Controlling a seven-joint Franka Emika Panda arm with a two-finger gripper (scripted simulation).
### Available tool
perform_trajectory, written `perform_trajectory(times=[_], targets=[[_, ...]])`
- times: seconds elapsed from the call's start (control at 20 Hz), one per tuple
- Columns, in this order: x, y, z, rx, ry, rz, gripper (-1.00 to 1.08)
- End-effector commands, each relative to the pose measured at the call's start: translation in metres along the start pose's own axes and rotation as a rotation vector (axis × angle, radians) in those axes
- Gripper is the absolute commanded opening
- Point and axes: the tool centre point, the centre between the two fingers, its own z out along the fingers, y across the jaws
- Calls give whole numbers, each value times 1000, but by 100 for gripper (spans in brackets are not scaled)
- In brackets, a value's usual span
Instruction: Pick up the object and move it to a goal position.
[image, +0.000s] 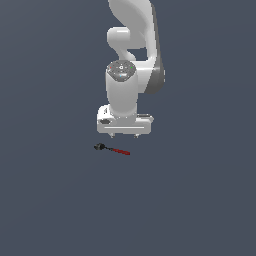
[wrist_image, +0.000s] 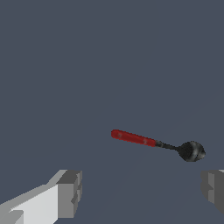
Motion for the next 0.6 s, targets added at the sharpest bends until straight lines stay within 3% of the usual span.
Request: perform_trajectory(times=[0.0,0.55], targets=[[0,0,0,0,0,0,100],[0,19,-12,-27,6,-21,100]])
